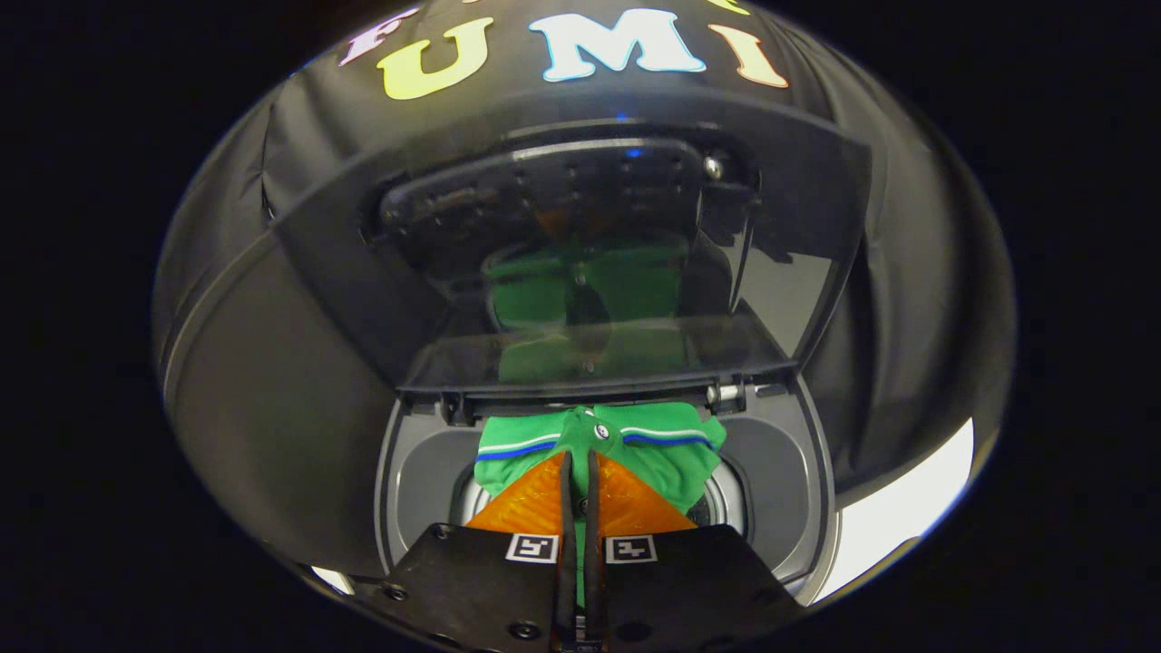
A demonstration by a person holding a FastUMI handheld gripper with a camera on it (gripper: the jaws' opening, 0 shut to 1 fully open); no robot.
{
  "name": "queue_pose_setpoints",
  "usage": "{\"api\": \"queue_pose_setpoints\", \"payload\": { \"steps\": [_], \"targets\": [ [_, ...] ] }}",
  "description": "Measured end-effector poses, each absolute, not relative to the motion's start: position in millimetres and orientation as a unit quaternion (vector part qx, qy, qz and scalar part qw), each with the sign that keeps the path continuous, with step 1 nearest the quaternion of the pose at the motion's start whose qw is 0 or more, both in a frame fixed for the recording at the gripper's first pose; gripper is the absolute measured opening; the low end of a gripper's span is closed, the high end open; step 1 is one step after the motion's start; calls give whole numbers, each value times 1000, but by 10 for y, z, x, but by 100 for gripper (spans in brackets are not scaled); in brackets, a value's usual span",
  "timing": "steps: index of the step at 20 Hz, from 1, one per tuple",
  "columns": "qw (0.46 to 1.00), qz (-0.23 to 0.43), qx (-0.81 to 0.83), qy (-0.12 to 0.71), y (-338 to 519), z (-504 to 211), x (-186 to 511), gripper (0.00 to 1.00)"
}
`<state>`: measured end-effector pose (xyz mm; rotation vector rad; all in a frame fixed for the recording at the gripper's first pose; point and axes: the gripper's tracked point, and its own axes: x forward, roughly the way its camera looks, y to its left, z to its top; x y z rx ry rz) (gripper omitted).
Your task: Put the clothes into the washing machine and then close the washing machine lid.
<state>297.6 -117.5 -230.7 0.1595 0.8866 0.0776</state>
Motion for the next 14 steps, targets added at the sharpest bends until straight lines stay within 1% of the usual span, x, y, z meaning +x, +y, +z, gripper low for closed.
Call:
{"api": "queue_pose_setpoints", "payload": {
  "steps": [9,14],
  "targets": [
    [877,16,65,476,-1178,-2970,2737,5],
    [858,0,65,509,-1175,-3212,2617,5]
  ]
}}
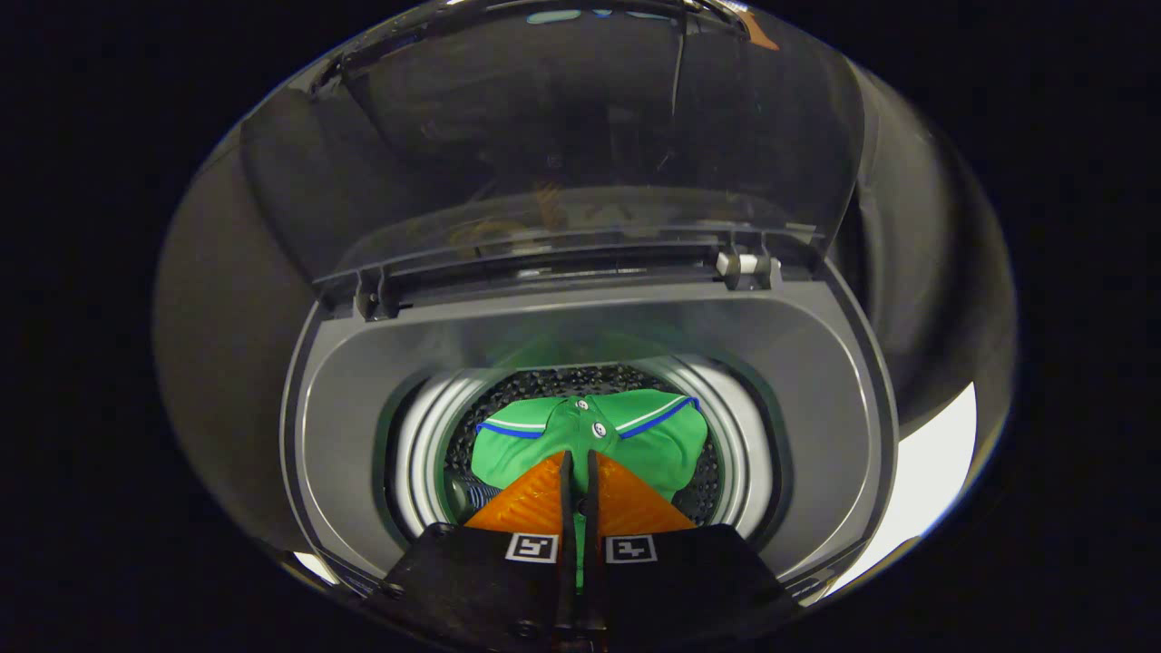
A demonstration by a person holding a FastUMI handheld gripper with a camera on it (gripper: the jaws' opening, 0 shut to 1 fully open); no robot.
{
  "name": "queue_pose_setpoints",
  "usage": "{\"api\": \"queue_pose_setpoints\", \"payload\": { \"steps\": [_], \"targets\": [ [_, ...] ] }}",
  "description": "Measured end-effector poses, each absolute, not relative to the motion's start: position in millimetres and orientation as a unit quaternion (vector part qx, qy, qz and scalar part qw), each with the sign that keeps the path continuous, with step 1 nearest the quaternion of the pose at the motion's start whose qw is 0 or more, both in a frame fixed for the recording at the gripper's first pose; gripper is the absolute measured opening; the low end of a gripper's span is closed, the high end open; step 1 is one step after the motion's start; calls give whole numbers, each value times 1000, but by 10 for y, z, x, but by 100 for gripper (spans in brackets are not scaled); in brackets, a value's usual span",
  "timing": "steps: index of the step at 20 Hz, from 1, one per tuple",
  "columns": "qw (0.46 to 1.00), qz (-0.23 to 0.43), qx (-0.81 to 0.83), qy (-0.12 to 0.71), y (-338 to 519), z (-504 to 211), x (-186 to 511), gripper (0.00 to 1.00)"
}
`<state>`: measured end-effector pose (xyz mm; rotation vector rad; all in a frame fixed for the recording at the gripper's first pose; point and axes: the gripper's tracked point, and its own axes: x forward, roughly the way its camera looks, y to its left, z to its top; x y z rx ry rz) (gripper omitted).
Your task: Put the clothes into the washing machine and then close the washing machine lid.
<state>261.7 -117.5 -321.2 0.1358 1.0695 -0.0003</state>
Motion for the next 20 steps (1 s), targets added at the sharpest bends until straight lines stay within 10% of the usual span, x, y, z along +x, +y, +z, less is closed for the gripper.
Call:
{"api": "queue_pose_setpoints", "payload": {
  "steps": [11,16,20],
  "targets": [
    [840,-13,81,537,-1103,-3454,2532,8],
    [840,-3,74,538,-1048,-3390,2467,96],
    [850,7,65,523,-984,-3217,2442,97]
  ]
}}
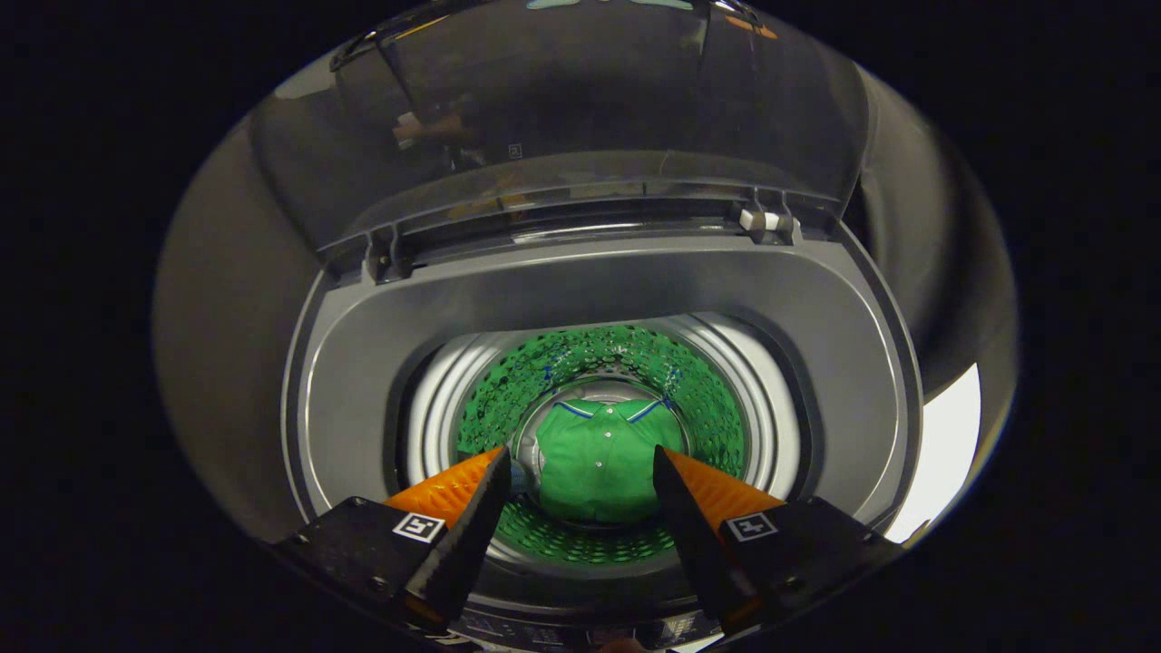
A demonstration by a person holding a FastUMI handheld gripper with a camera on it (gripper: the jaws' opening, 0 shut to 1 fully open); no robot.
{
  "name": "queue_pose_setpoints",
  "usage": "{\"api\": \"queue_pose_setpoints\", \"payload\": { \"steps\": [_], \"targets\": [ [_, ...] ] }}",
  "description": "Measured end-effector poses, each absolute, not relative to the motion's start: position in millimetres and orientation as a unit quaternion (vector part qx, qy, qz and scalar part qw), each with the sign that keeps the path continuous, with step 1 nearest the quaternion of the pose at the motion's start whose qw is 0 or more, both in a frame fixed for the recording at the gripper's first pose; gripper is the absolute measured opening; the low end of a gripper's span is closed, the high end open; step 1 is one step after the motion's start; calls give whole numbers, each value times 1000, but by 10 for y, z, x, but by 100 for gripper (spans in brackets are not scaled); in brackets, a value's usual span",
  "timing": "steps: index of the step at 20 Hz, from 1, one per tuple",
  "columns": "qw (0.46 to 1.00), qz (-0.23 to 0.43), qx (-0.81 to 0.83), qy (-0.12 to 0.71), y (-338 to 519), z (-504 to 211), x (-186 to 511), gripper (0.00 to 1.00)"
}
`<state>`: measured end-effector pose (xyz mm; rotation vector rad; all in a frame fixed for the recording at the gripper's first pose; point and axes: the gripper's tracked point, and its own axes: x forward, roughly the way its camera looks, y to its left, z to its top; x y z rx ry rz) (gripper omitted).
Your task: Put the clothes into the washing machine and then close the washing machine lid.
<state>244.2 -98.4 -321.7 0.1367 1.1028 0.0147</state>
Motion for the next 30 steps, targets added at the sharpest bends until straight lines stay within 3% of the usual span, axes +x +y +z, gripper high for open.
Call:
{"api": "queue_pose_setpoints", "payload": {
  "steps": [13,22,30],
  "targets": [
    [895,41,55,441,-901,-2003,2579,97],
    [925,29,75,370,-1054,-803,3043,96],
    [941,33,82,327,-1184,-225,3429,96]
  ]
}}
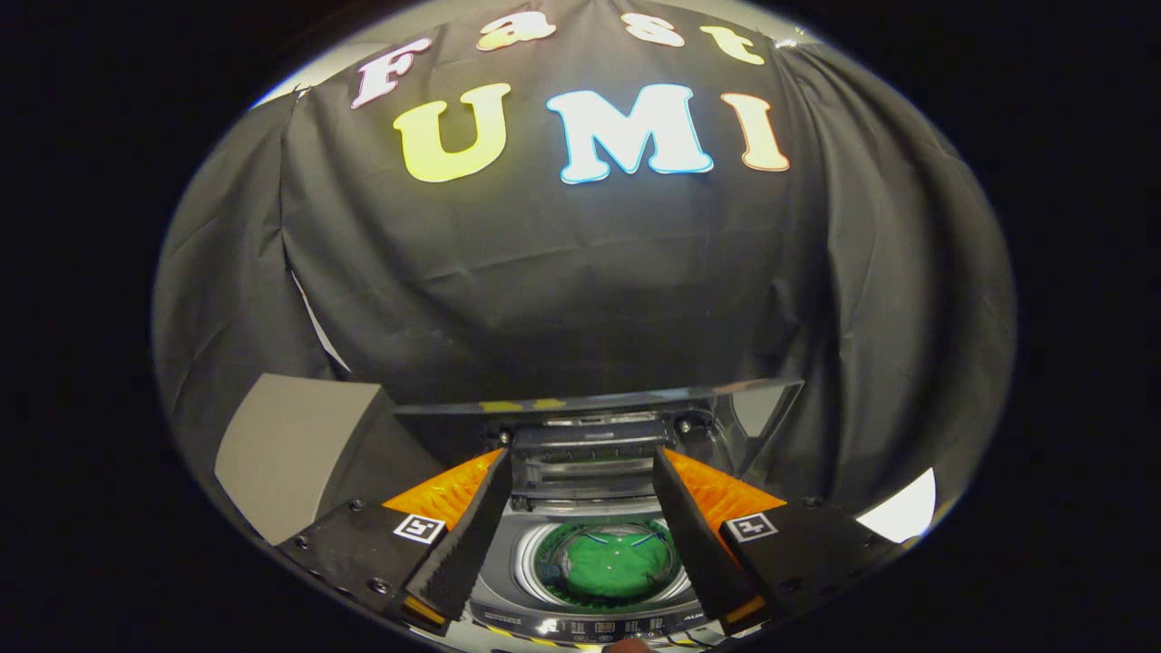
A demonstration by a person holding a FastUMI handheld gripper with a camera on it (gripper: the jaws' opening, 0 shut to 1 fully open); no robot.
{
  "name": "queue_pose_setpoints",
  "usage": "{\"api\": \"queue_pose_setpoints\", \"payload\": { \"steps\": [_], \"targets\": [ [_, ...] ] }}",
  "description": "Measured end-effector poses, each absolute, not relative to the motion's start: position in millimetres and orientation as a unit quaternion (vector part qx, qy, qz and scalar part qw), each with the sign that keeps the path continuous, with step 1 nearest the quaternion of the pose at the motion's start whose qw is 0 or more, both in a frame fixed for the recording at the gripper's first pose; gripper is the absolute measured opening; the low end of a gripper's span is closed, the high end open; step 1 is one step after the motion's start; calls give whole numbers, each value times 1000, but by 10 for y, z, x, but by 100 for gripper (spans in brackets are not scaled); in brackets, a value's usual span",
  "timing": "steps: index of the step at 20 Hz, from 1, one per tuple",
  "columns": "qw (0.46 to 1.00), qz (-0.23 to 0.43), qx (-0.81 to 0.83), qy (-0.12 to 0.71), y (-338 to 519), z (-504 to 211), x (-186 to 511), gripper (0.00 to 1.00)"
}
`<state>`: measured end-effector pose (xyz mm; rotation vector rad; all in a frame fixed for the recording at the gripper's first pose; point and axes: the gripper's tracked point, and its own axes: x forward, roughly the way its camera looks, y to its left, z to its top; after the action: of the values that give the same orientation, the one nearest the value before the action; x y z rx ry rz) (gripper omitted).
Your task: Put the clothes into the washing machine and then close the washing machine lid.
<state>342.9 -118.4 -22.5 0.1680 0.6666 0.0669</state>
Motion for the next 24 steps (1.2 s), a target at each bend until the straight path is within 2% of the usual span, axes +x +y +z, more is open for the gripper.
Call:
{"api": "queue_pose_setpoints", "payload": {
  "steps": [10,16,24],
  "targets": [
    [947,45,55,314,-1230,-79,4044,96],
    [940,51,42,334,-1177,-325,4413,96],
    [930,55,12,364,-1150,-685,4560,97]
  ]
}}
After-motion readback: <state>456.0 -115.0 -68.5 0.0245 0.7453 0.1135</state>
